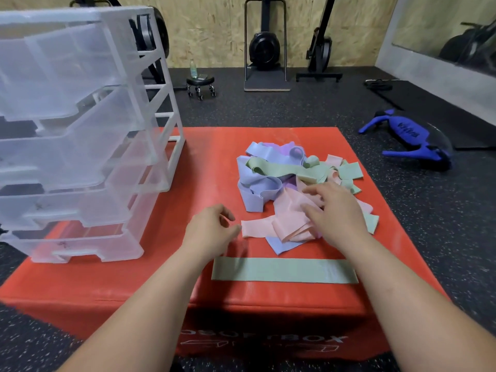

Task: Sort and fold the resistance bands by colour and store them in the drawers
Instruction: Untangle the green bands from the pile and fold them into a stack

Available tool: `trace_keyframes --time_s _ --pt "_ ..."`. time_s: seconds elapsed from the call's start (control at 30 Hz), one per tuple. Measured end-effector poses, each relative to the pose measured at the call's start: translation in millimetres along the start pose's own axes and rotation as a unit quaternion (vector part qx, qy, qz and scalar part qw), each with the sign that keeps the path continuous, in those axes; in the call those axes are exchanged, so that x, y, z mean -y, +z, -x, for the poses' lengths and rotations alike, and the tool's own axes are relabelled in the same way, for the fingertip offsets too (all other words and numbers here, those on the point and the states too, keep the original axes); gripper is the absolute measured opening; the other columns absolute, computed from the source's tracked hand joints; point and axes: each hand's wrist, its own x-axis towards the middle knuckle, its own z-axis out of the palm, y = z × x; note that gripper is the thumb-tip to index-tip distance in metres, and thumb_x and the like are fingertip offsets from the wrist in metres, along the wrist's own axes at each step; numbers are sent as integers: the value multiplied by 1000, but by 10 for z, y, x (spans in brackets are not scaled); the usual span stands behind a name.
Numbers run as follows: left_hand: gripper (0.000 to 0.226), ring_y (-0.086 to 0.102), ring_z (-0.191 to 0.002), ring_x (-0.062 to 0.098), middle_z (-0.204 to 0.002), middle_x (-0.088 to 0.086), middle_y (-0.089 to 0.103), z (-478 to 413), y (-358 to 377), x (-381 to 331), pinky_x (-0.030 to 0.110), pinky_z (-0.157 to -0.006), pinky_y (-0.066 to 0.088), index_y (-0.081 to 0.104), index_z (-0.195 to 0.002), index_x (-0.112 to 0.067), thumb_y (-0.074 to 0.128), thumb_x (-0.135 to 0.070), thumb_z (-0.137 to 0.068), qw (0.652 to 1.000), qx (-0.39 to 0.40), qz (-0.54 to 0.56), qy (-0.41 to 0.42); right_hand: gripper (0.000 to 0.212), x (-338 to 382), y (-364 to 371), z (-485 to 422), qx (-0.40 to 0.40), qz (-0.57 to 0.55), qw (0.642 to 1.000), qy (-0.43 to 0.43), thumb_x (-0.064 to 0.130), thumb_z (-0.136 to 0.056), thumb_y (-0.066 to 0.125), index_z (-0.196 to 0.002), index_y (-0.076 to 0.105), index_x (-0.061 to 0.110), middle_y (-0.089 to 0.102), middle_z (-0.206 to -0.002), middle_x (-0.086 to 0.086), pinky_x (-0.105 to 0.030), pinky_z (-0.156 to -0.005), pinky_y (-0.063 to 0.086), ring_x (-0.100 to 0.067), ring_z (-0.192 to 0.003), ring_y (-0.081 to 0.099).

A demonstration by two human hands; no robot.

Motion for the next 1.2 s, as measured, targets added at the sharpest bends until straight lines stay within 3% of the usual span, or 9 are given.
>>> trace_keyframes --time_s 0.07,0.17,0.33,0.47,0.6,0.7,0.9,1.03,1.2 --pt "14 63 -69 10 -82 -12 69 -101 52 -27 32 -71 50 67 -91 -32 77 -37 -83 1000 -11 14 16 31 114 136 -196 -20 72 996 -48 37 -89 72 -119 72 31 67 -122 7 -47 -102 45 -26 -113 52" --pt "14 61 -81 12 -88 -14 68 -225 111 -25 33 -75 50 68 -96 -34 77 -36 -85 999 -31 27 35 29 184 327 -439 -37 147 985 -83 36 -92 66 -120 71 33 65 -131 12 -45 -100 42 -26 -125 49" --pt "12 60 -87 11 -89 -15 68 -385 156 -3 33 -75 49 69 -96 -33 75 -32 -86 995 -54 55 63 29 108 563 -710 -17 201 977 -69 31 -92 63 -121 66 27 66 -128 9 -51 -110 37 -29 -131 47" --pt "10 59 -89 9 -90 -16 68 -485 172 1 31 -79 48 68 -93 -34 75 -30 -88 991 -69 77 83 25 -11 604 -848 -4 244 969 -20 35 -88 69 -112 70 28 70 -115 6 -50 -106 37 -29 -119 55" --pt "10 58 -90 5 -91 -18 67 -540 203 -9 28 -80 46 67 -93 -36 74 -31 -89 990 -75 85 85 12 20 550 -919 -30 277 960 25 32 -87 65 -82 75 30 70 -84 5 -44 -97 39 -27 -95 55" --pt "9 59 -91 6 -91 -18 68 -551 210 -33 28 -80 48 68 -94 -36 74 -30 -90 989 -74 97 87 12 100 414 -934 -61 249 966 44 35 -85 66 -78 75 31 68 -75 4 -46 -101 40 -28 -91 57" --pt "13 59 -92 5 -94 -19 67 -478 177 -181 29 -83 48 68 -97 -35 77 -27 -91 978 -97 129 131 11 222 -143 -960 -84 82 993 -5 32 -92 68 -97 77 33 74 -84 9 -44 -90 46 -27 -90 63" --pt "29 58 -102 5 -111 -23 65 -397 199 -284 23 -85 43 68 -117 -37 77 -33 -90 969 -111 126 182 12 312 -360 -806 -51 46 996 -61 31 -93 69 -102 78 31 77 -97 7 -43 -85 50 -27 -95 66" --pt "52 54 -126 9 -138 -23 59 -282 204 -463 24 -105 40 60 -141 -33 78 -37 -93 955 -106 122 249 10 352 -381 -605 -8 -30 996 -84 37 -93 70 -99 78 35 75 -93 13 -40 -81 52 -15 -89 65"
